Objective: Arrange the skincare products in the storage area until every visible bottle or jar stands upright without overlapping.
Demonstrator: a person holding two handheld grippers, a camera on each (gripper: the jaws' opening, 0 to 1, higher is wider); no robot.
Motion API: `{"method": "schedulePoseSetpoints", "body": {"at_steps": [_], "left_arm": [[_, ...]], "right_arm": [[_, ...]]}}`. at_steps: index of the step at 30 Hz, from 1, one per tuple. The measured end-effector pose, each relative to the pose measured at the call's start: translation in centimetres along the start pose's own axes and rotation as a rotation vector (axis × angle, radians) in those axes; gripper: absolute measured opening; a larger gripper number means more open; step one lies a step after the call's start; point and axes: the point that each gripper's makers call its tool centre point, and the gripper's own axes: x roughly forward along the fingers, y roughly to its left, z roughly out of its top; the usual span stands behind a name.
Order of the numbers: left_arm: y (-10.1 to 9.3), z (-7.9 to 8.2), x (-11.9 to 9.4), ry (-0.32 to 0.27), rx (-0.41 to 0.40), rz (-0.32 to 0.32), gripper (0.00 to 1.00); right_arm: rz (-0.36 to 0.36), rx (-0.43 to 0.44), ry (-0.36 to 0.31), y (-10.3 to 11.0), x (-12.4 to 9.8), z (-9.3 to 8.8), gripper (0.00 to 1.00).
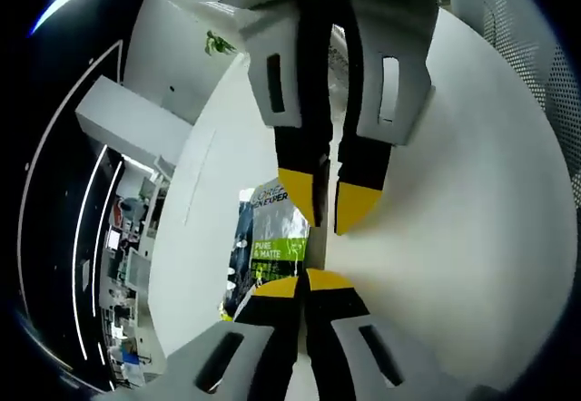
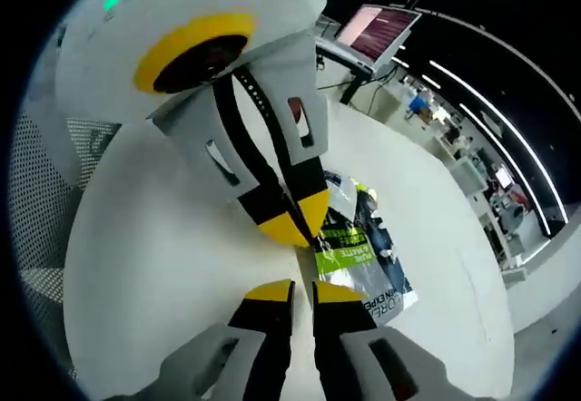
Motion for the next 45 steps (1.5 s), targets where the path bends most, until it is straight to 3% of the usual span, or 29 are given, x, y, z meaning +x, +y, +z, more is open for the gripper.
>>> {"method": "schedulePoseSetpoints", "body": {"at_steps": [6,9,18,21,23,28,30,32,42,45], "left_arm": [[0.2,0.1,-0.2,-0.007,-0.012,-0.001,0.01],[0.0,0.6,-0.4,-0.019,-0.008,-0.007,0.01],[0.1,1.0,-0.6,-0.033,0.053,0.0,0.02],[-0.1,1.4,-0.3,-0.039,0.055,-0.004,0.1],[-0.1,0.9,-0.1,-0.023,0.1,0.009,0.14],[0.8,-0.1,0.2,0.009,0.114,0.045,0.09],[0.4,-0.6,0.4,0.028,0.114,0.032,0.13],[0.2,-0.5,0.4,0.027,0.143,0.032,0.05],[0.7,-0.6,-0.1,0.034,0.049,0.038,0.01],[0.5,-0.6,0.0,0.033,0.057,0.028,0.01]], "right_arm": [[-0.033,-0.051,-0.006,-0.7,0.2,0.1,0.07],[-0.041,-0.101,0.016,-0.9,1.1,-0.5,0.0],[-0.05,-0.115,0.021,-1.3,0.6,-0.2,0.0],[-0.044,-0.116,0.002,-1.1,0.6,0.4,0.0],[-0.04,-0.12,-0.009,-0.9,0.5,0.8,0.0],[-0.024,-0.115,-0.058,-0.5,0.1,2.2,0.0],[-0.023,-0.094,-0.084,-0.7,-0.5,3.1,0.0],[-0.033,-0.088,-0.095,-1.0,-0.6,3.5,0.0],[-0.026,-0.131,-0.047,-0.4,0.3,1.4,0.0],[-0.055,-0.163,-0.052,-1.0,0.4,1.6,0.13]]}}
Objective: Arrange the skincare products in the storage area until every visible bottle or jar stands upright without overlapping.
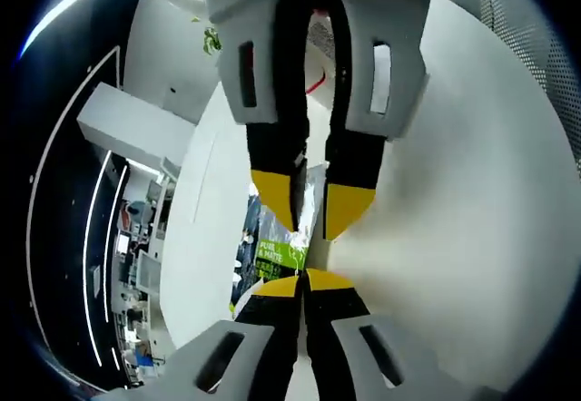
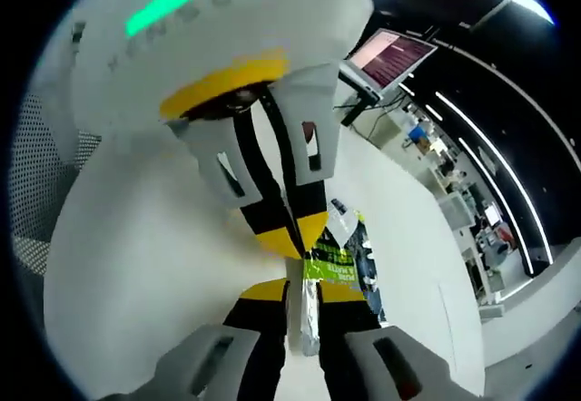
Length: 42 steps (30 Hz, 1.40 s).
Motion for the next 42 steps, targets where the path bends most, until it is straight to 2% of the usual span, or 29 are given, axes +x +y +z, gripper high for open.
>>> {"method": "schedulePoseSetpoints", "body": {"at_steps": [3,5,7,10,14,18,23,25,28,32,33,35,36,37,39,40,42], "left_arm": [[-0.2,0.1,0.1,-0.007,-0.003,-0.01,0.01],[-0.2,0.2,-0.1,-0.009,-0.007,-0.013,0.01],[-0.3,0.0,-0.2,-0.004,-0.008,-0.012,0.01],[-0.2,-0.1,-0.3,-0.004,-0.007,-0.016,0.01],[-0.1,0.2,-0.3,-0.02,-0.007,-0.016,0.01],[-0.4,0.4,-0.3,-0.034,-0.004,-0.027,0.01],[0.0,0.9,-0.2,-0.055,0.034,-0.004,0.01],[-0.3,1.0,-0.3,-0.06,0.012,-0.022,0.02],[-0.5,0.9,0.0,-0.053,0.046,-0.014,0.02],[-1.2,0.3,0.4,-0.039,0.061,-0.032,0.11],[-0.6,0.3,0.4,-0.041,0.087,0.001,0.13],[-0.4,0.5,0.4,-0.051,0.079,0.008,0.18],[-0.2,0.6,0.3,-0.059,0.044,0.005,0.19],[-0.4,0.5,0.3,-0.058,0.027,-0.008,0.18],[-0.5,0.1,0.5,-0.041,0.055,-0.005,0.14],[-0.5,-0.1,0.5,-0.031,0.068,-0.003,0.13],[-0.4,-0.5,0.6,-0.014,0.066,0.008,0.11]], "right_arm": [[0.001,-0.028,0.004,0.0,0.2,0.1,0.11],[-0.02,-0.091,0.008,0.0,0.6,0.1,0.11],[-0.012,-0.086,-0.008,0.4,0.8,0.1,0.1],[-0.008,-0.099,0.016,0.6,0.8,-0.5,0.09],[-0.013,-0.103,0.012,0.5,0.9,-0.5,0.04],[-0.023,-0.154,0.024,0.4,1.0,-0.8,0.0],[-0.031,-0.142,0.007,0.4,0.6,-0.2,0.0],[-0.038,-0.137,0.003,0.2,0.6,-0.1,0.0],[-0.033,-0.128,0.002,0.2,0.6,0.1,0.0],[-0.042,-0.131,-0.012,0.1,0.3,0.4,0.0],[-0.043,-0.132,-0.012,-0.1,0.2,0.4,0.0],[-0.048,-0.126,-0.014,-0.4,0.2,0.5,0.0],[-0.051,-0.122,-0.015,-0.5,0.2,0.5,0.0],[-0.051,-0.118,-0.016,-0.5,0.3,0.5,0.0],[-0.042,-0.11,-0.019,-0.3,0.3,0.5,0.0],[-0.011,-0.101,-0.017,0.4,0.4,0.3,0.0],[-0.006,-0.112,-0.02,0.8,0.4,0.2,0.0]]}}
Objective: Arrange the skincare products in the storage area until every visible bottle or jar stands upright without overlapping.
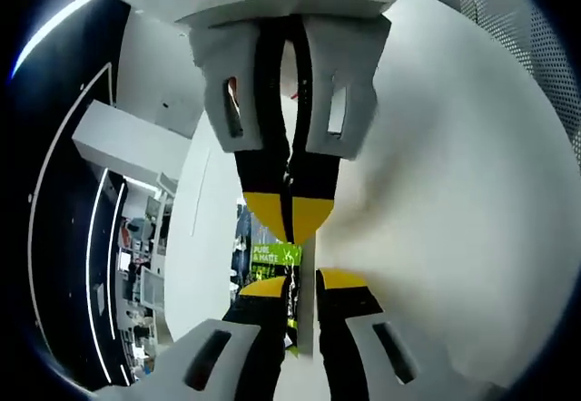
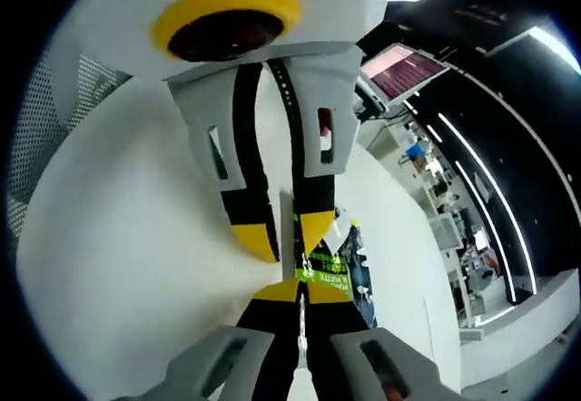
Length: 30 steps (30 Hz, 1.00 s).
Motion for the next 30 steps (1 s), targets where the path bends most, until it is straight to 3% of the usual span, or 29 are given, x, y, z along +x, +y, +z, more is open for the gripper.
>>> {"method": "schedulePoseSetpoints", "body": {"at_steps": [5,8,14,25,30], "left_arm": [[0.1,-0.2,0.1,0.0,0.038,0.012,0.07],[0.4,-0.2,0.3,-0.001,0.042,0.021,0.07],[0.4,-0.4,0.4,0.002,0.054,0.013,0.03],[1.2,-0.1,-0.2,-0.02,-0.016,0.0,0.01],[1.4,0.3,-0.2,-0.037,-0.023,-0.005,0.01]], "right_arm": [[0.015,-0.011,0.003,0.4,0.3,-0.1,0.0],[0.004,-0.011,-0.002,0.1,0.4,0.1,0.06],[0.005,0.002,0.017,-0.2,0.9,-0.3,0.04],[-0.001,0.012,0.041,-0.5,1.7,-1.1,0.1],[-0.031,-0.026,0.046,-1.1,1.9,-1.3,0.1]]}}
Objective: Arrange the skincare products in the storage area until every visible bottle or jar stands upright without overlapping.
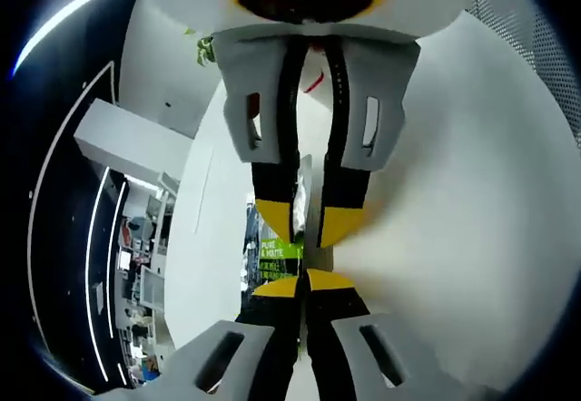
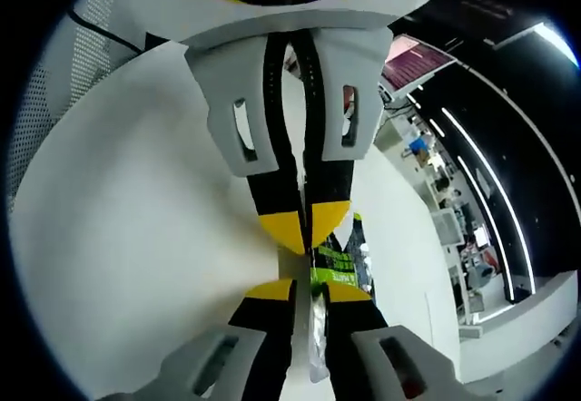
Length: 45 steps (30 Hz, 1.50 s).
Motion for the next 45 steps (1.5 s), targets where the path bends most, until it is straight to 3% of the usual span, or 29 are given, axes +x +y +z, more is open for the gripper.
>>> {"method": "schedulePoseSetpoints", "body": {"at_steps": [2,4,11,17,24,27,30,35,37,45], "left_arm": [[-0.3,0.0,0.2,-0.005,-0.002,-0.014,0.01],[-0.3,0.0,0.4,-0.008,0.03,-0.007,0.02],[0.0,0.3,-0.1,-0.035,0.019,0.005,0.03],[-0.4,0.6,0.2,-0.042,0.035,-0.011,0.21],[0.4,-0.7,0.7,0.017,0.064,0.034,0.16],[0.8,-0.7,0.9,0.035,0.105,0.06,0.08],[1.1,-0.7,0.7,0.031,0.06,0.056,0.03],[1.1,-0.7,0.7,0.034,0.027,0.033,0.03],[1.3,-0.4,0.5,0.027,0.01,0.019,0.02],[1.0,0.8,-1.2,0.003,-0.051,-0.057,0.02]], "right_arm": [[-0.022,-0.029,0.023,-0.5,0.0,-0.3,0.0],[-0.026,-0.024,0.007,-0.4,-0.1,0.0,0.0],[-0.039,-0.034,0.001,-0.6,-0.2,0.2,0.0],[-0.032,-0.034,-0.005,-0.6,-0.3,0.5,0.0],[-0.024,-0.04,-0.04,-0.5,-1.1,1.4,0.0],[-0.014,-0.045,-0.044,-0.4,-1.1,1.6,0.0],[-0.035,-0.061,-0.056,-0.6,-1.3,1.7,0.0],[-0.012,-0.13,-0.041,-0.2,-0.9,1.8,0.01],[-0.01,-0.121,-0.041,-0.1,-0.7,1.7,0.12],[-0.039,-0.154,-0.015,-1.3,-0.9,1.2,0.0]]}}
